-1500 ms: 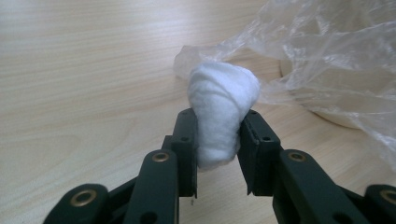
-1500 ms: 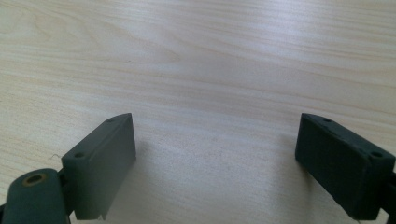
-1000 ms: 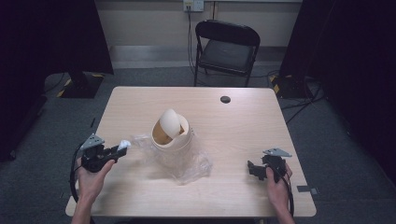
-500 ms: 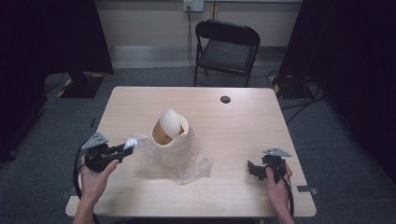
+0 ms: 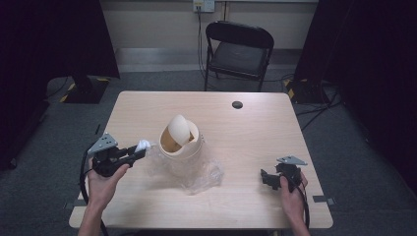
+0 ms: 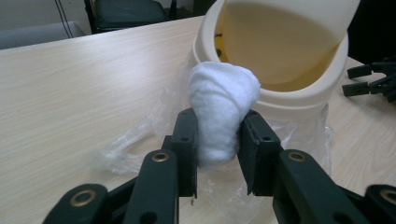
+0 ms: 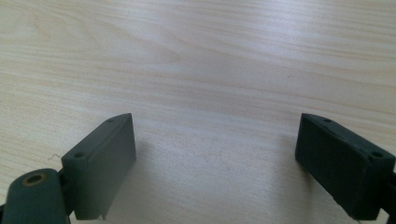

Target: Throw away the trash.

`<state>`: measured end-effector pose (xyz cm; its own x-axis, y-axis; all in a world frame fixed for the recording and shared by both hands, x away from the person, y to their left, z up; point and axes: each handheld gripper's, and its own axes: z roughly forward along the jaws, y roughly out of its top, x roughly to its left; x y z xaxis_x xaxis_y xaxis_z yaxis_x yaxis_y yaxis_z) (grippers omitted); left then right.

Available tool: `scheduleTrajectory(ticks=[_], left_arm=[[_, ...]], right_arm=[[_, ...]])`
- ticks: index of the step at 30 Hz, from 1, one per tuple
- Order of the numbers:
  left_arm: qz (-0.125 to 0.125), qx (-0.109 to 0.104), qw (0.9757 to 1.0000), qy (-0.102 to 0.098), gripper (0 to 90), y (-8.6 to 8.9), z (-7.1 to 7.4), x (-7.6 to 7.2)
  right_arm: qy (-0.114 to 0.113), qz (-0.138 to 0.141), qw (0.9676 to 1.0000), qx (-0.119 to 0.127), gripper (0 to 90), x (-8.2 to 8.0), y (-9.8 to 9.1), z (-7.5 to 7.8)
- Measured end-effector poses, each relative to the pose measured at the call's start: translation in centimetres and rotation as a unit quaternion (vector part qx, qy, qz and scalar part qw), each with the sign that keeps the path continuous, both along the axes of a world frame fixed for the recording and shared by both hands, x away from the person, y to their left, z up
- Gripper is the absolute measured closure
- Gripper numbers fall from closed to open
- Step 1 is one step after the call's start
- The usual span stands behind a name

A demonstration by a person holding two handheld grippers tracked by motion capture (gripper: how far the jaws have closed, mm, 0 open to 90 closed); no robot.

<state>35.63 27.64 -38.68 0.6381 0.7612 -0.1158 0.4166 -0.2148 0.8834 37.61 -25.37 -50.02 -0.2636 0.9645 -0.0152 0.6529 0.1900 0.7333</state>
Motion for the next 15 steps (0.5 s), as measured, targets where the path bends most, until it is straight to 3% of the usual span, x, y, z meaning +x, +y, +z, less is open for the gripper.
scheduleTrajectory(ticks=[8,15], left_arm=[[-0.023,-0.009,0.9996,-0.016,69.8,-1.4,1.6,-0.4],[-0.031,-0.010,0.9993,-0.018,69.8,-2.5,2.2,0.3]], right_arm=[[0.000,0.000,1.0000,0.000,11.3,0.0,0.0,0.0],[0.000,0.000,1.0000,0.000,11.3,0.0,0.0,0.0]])
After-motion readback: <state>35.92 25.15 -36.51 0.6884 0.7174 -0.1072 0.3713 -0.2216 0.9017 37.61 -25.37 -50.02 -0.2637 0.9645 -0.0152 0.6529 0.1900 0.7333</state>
